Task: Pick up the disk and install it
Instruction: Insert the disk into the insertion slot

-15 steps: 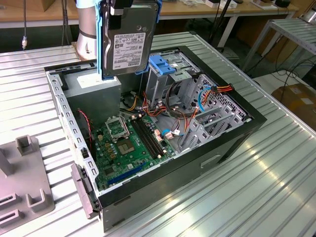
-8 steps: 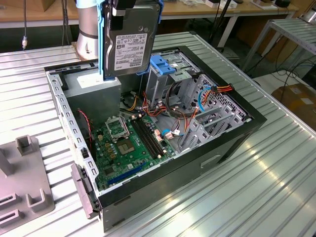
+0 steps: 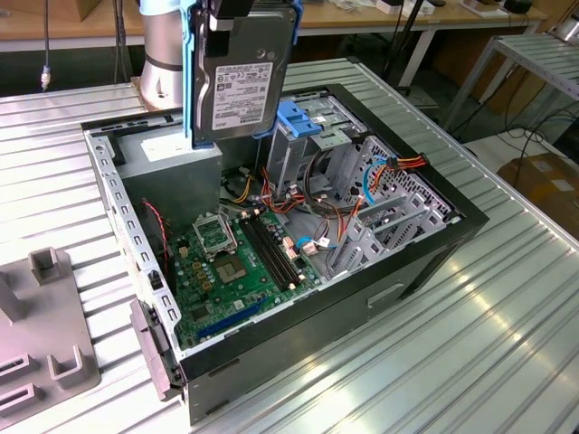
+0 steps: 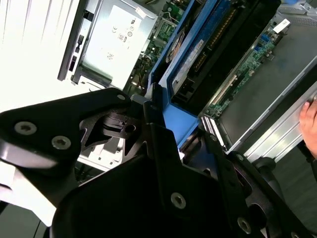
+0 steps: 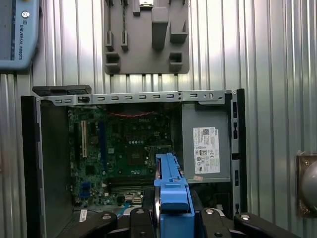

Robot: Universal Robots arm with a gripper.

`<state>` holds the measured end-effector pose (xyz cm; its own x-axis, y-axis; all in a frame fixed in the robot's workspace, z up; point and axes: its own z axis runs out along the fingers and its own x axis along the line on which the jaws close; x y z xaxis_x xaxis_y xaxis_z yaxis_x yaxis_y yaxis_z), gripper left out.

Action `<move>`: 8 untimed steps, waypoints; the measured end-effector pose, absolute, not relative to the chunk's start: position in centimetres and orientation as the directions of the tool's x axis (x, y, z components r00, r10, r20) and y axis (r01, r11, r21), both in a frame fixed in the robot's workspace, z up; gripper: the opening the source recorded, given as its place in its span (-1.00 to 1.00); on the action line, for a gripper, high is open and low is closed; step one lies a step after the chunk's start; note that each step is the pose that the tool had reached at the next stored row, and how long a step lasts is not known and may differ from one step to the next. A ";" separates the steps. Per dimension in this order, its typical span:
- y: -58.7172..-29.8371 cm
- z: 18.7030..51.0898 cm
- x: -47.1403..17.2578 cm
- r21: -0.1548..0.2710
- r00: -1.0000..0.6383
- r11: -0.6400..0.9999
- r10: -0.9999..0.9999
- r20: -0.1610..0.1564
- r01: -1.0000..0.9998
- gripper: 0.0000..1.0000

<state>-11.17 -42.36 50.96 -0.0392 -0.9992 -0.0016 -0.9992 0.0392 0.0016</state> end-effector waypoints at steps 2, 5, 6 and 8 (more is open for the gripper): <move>-42.5 50.9 -11.1 0.002 -0.039 0.039 -0.999 -0.002 -0.999 -0.26; -42.6 50.9 -11.0 0.002 -0.039 0.039 -0.999 -0.002 -0.999 -0.26; -42.6 50.9 -11.0 0.002 -0.039 0.039 -0.999 -0.002 -0.999 -0.26; -42.6 50.9 -10.9 0.002 -0.039 0.039 -0.999 -0.002 -0.999 -0.26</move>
<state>-10.92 -42.64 50.94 -0.0392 -0.9992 -0.0017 -0.9992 0.0392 0.0016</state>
